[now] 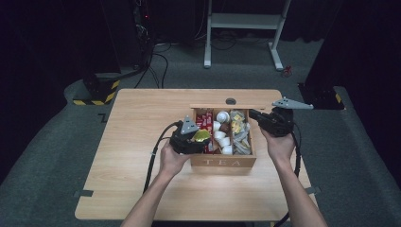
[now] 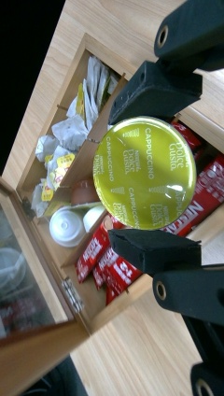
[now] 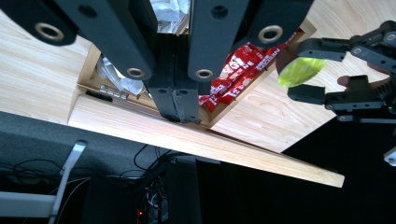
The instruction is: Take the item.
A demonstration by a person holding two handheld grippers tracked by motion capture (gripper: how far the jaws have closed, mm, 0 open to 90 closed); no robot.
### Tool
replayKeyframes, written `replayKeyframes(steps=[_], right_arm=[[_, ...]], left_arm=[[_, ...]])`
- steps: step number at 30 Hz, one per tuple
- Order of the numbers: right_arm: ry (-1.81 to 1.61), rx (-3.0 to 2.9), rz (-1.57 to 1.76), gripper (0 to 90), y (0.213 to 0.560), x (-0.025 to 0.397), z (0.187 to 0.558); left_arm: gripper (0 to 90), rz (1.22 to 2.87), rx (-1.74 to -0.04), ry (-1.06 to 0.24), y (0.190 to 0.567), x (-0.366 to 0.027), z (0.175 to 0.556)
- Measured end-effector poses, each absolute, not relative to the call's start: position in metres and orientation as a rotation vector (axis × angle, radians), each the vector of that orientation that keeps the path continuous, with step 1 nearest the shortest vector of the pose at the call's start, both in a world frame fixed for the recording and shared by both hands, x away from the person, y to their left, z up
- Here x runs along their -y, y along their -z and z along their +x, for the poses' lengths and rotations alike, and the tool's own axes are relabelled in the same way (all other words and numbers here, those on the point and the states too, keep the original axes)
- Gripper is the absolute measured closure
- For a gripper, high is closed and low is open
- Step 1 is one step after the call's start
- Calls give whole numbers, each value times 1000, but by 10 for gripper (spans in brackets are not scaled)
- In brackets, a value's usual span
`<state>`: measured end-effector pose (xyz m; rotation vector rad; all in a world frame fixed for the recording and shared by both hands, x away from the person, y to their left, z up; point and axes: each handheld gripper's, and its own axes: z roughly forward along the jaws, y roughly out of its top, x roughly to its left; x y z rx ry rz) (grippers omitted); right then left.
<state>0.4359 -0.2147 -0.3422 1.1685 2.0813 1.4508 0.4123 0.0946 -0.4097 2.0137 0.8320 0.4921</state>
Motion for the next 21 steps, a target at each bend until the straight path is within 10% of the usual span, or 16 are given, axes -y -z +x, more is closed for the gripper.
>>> replayKeyframes(steps=[21], right_arm=[[-1433,-2091,1167,900,342,212,433]], left_arm=[[395,1942,-964,-554,405,-158,395]])
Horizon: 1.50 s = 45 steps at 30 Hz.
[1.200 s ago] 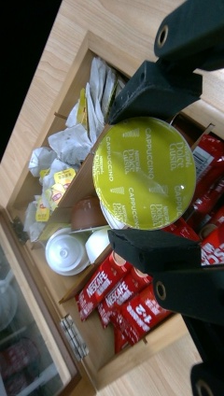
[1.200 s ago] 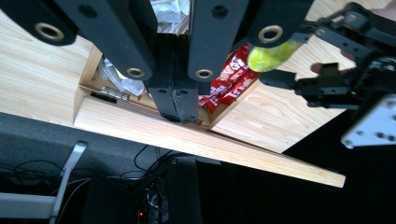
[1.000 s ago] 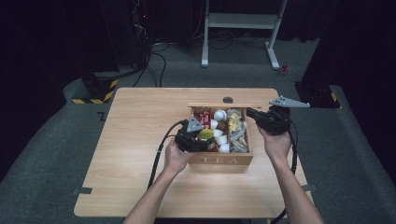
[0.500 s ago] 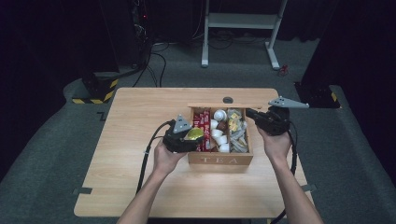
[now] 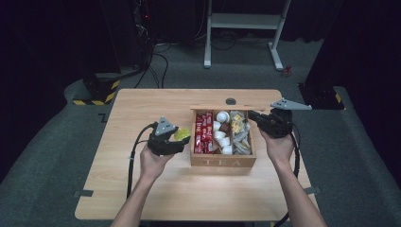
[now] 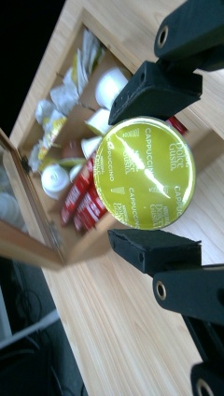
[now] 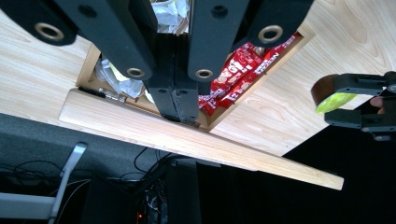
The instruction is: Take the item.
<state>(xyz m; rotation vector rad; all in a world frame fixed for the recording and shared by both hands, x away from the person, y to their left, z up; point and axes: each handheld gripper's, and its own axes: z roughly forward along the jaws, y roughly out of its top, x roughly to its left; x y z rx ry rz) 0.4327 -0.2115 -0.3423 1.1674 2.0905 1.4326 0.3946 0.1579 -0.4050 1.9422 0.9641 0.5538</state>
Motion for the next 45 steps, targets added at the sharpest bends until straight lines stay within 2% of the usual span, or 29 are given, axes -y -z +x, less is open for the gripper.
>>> replayKeyframes(steps=[17,29,45], right_arm=[[-1407,-2108,1162,900,347,207,432],[-1386,-2117,1158,900,345,207,431],[-1379,-2128,1166,900,350,204,432]], left_arm=[[394,1872,-1132,-598,428,-214,386],[394,1907,-1193,-628,467,-214,384],[393,1891,-1267,-553,500,-207,392]])
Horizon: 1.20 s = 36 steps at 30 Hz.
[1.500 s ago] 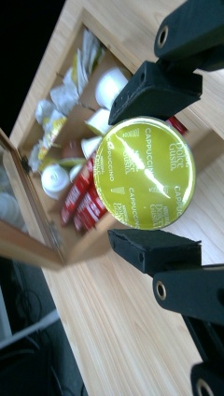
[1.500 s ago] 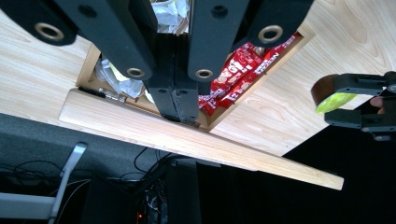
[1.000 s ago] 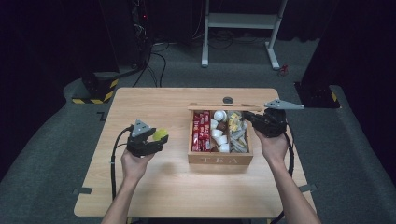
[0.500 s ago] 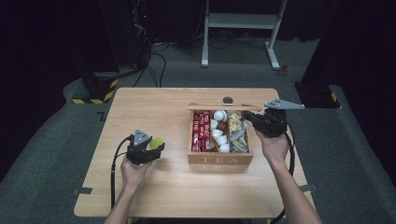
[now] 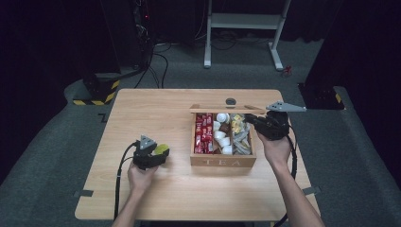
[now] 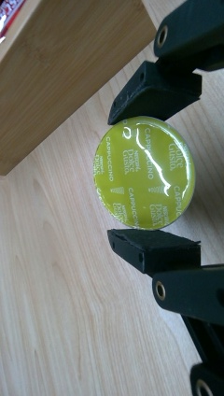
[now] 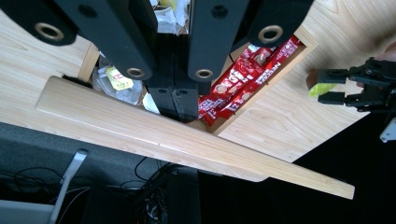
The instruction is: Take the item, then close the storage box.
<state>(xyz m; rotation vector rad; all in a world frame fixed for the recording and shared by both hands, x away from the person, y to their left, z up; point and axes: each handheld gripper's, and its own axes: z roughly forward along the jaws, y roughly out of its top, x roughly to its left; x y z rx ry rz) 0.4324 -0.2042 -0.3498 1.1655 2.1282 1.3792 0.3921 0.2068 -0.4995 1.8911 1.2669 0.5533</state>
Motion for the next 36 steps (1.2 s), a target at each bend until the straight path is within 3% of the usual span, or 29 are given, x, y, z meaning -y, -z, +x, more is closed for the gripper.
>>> replayKeyframes(steps=[26,31,36], right_arm=[[-1370,-2142,1164,900,350,201,431],[-1375,-2145,1172,900,351,201,430],[-1376,-2145,1166,900,352,202,430]], left_arm=[[385,1920,-1269,-582,511,-194,400],[305,1881,-1259,-546,504,-198,397],[280,1874,-1253,-541,500,-204,394]])
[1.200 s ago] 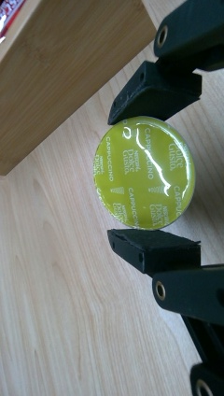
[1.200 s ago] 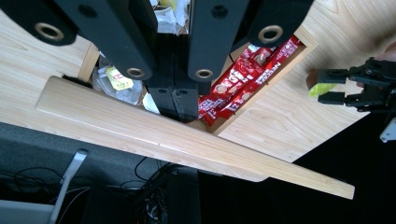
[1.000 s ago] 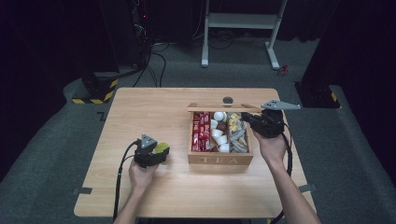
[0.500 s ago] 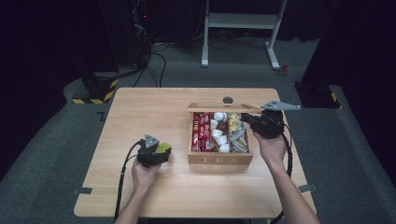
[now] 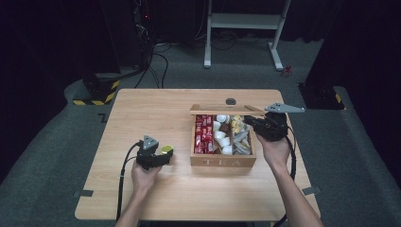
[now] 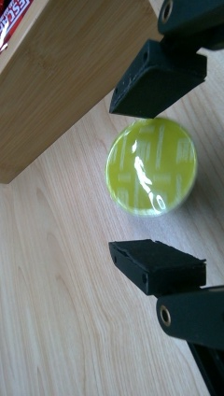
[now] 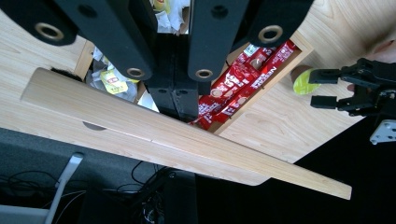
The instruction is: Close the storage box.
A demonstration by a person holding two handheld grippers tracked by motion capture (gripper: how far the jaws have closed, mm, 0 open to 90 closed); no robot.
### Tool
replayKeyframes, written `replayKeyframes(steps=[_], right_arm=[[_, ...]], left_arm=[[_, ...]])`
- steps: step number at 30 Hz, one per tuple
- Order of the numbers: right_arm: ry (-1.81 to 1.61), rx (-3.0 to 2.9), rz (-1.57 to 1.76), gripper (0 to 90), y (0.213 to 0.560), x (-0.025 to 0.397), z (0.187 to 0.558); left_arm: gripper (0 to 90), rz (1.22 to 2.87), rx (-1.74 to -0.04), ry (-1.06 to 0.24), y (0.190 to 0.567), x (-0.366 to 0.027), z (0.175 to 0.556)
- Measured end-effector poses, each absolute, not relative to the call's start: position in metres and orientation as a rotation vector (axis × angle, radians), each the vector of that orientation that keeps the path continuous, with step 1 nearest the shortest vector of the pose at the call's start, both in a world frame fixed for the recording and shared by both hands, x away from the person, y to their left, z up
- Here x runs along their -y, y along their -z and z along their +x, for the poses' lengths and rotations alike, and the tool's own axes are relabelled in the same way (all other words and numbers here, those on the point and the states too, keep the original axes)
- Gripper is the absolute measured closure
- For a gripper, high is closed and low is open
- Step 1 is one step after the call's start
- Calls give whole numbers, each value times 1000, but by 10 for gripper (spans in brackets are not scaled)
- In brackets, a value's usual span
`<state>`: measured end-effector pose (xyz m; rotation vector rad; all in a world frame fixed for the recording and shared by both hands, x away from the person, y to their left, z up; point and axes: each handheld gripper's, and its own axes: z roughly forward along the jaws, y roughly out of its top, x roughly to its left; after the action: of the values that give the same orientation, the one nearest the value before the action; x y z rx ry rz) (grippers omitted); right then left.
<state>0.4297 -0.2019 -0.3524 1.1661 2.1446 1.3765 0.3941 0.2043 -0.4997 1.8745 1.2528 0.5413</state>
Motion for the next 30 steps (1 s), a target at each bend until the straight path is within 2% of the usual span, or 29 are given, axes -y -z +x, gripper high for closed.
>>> replayKeyframes(steps=[6,9,14,21,30], right_arm=[[-1379,-2145,1163,900,352,201,429],[-1378,-2146,1164,900,352,201,429],[-1375,-2145,1163,900,352,202,427],[-1374,-2150,1161,900,354,203,424],[-1378,-2158,1157,900,359,204,420]], left_arm=[[279,1835,-1237,-565,489,-213,385],[280,1867,-1238,-631,487,-216,380],[283,1811,-1255,-619,485,-230,373],[299,1744,-1350,-632,494,-258,363],[283,1779,-1472,-651,511,-282,362]])
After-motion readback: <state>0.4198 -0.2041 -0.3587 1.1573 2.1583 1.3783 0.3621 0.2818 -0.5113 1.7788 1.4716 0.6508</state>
